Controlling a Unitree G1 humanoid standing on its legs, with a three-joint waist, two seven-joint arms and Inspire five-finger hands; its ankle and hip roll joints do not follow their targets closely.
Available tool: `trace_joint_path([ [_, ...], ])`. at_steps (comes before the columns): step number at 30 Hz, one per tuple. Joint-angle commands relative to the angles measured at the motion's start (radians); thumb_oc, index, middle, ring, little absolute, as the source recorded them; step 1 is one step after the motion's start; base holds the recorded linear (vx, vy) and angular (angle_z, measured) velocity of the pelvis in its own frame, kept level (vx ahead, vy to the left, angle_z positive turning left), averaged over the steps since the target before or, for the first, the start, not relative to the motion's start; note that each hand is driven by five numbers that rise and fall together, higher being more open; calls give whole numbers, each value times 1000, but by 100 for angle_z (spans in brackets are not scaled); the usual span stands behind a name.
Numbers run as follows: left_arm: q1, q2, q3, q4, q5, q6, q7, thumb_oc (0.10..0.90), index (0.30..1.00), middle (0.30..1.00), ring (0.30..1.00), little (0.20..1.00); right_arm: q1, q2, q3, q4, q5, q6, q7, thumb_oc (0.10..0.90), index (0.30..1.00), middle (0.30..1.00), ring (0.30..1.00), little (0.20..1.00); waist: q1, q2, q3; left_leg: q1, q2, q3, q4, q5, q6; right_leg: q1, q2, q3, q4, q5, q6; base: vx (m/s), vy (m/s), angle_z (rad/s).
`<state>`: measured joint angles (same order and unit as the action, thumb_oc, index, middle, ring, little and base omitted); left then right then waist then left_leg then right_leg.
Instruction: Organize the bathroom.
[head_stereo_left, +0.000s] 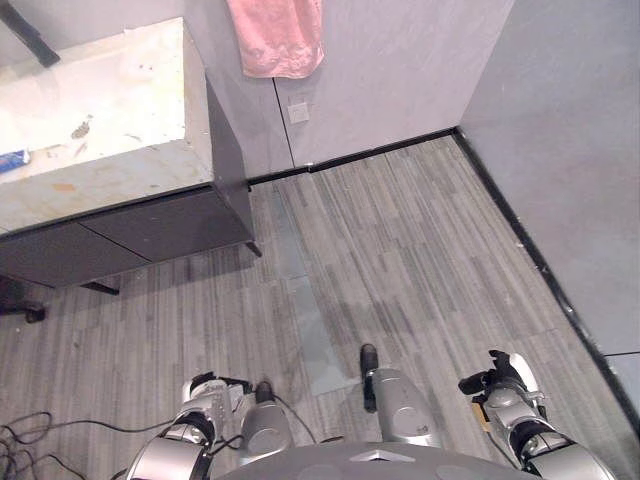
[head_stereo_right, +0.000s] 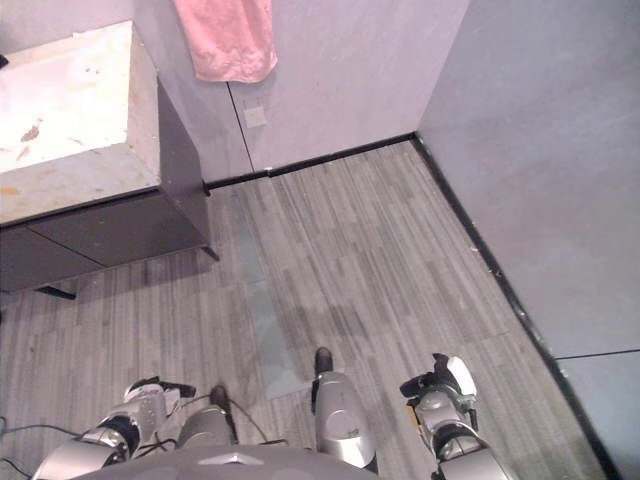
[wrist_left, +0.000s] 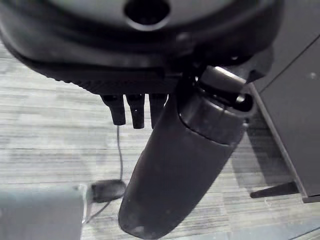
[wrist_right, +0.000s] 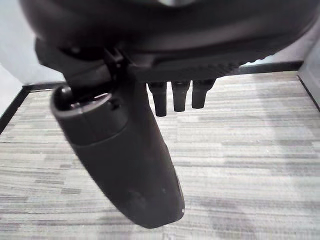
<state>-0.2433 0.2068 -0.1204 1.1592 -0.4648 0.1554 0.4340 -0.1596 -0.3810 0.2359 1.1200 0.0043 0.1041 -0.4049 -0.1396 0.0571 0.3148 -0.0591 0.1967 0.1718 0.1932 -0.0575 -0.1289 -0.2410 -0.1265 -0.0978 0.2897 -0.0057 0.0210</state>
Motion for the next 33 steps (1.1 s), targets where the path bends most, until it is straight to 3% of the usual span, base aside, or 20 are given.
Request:
trace_joint_path([
  [1,64,94,12,-38,5,11,46,800,900,900,900,900,18,-3,-2,-71,27,4,-23,800,900,900,900,900,-1,4,-24,-50,-44,19,127,-73,104,98,-127,34,7,-80,125,110,176,-18],
  [7,94,94,1,33,105,68,-53,800,900,900,900,900,24,24,2,-42,0,47,24,800,900,900,900,900,9,-16,-32,-34,-81,67,155,-133,134,119,-178,25,-35,-22,144,120,190,-31],
  [10,118,83,-28,58,168,98,-97,800,900,900,900,900,29,35,-16,4,2,53,48,800,900,900,900,900,25,-29,-40,-16,-108,89,137,-144,150,131,-221,3,-75,58,156,96,162,-23],
  [12,139,80,-37,57,185,111,-102,800,900,900,900,900,21,48,-12,24,-57,62,82,800,900,900,900,900,48,-41,-39,-1,-124,123,115,-154,158,113,-254,-53,-83,132,171,75,155,-23],
  [13,151,80,-30,60,185,112,-103,800,900,900,900,900,15,53,-7,29,-105,64,104,800,900,900,900,900,64,-37,-34,26,-112,156,100,-169,157,119,-250,-131,-53,98,183,70,138,-62],
  [14,161,79,-17,65,198,101,-100,800,900,900,900,900,9,59,2,35,-135,63,119,800,900,900,900,900,75,-34,-34,42,-97,200,74,-157,161,118,-223,-189,-20,44,178,75,85,-94],
  [15,169,78,-11,70,194,85,-92,800,900,900,900,900,9,62,16,41,-130,65,125,800,900,900,900,900,69,-29,-38,47,-94,204,56,-139,162,109,-146,-161,12,-25,169,33,20,-130],
  [16,170,79,-12,70,191,82,-88,800,900,900,900,900,11,62,20,43,-124,64,123,800,900,900,900,900,66,-29,-41,46,-96,199,51,-135,160,107,-113,-148,13,-49,163,60,-31,-114],
  [17,169,82,-16,66,194,81,-87,800,900,900,900,900,19,65,28,46,-110,58,118,800,900,900,900,900,58,-32,-47,45,-107,180,41,-127,156,108,-48,-125,-1,-89,149,31,-110,-71],
  [18,155,90,-44,65,203,76,-89,800,900,900,900,900,33,67,38,58,-81,34,101,800,900,900,900,900,46,-56,-56,18,-145,133,43,-106,152,94,37,-89,-69,-68,114,1,-119,0],
  [22,111,74,-61,52,155,53,-71,800,900,900,900,900,27,56,33,65,-34,40,78,800,900,900,900,900,28,-46,-59,-21,-166,55,48,-80,143,108,72,-45,-85,-81,67,-12,-82,86],
  [26,99,62,-61,51,163,46,-76,800,900,900,900,900,40,54,31,68,-31,31,69,800,900,900,900,900,15,-45,-67,-23,-164,53,79,-87,143,113,76,-39,-85,-83,53,34,-47,18],
  [28,100,56,-56,53,151,36,-78,800,900,900,900,900,44,52,39,64,-38,33,67,800,900,900,900,900,15,-51,-72,-46,-160,26,158,-86,137,124,78,-28,-82,-93,40,71,-27,26],
  [30,109,50,-53,57,159,26,-82,800,900,900,900,900,45,50,47,64,-47,14,76,800,900,900,900,900,22,-59,-71,-64,-128,-3,210,-69,136,138,80,-21,-67,-110,26,70,31,27],
  [33,110,48,-59,63,185,34,-82,800,900,900,900,900,43,52,46,67,4,-14,100,800,900,900,900,900,17,-61,-86,-14,-56,-4,125,-38,123,148,75,-25,-66,-117,27,86,123,-3],
])
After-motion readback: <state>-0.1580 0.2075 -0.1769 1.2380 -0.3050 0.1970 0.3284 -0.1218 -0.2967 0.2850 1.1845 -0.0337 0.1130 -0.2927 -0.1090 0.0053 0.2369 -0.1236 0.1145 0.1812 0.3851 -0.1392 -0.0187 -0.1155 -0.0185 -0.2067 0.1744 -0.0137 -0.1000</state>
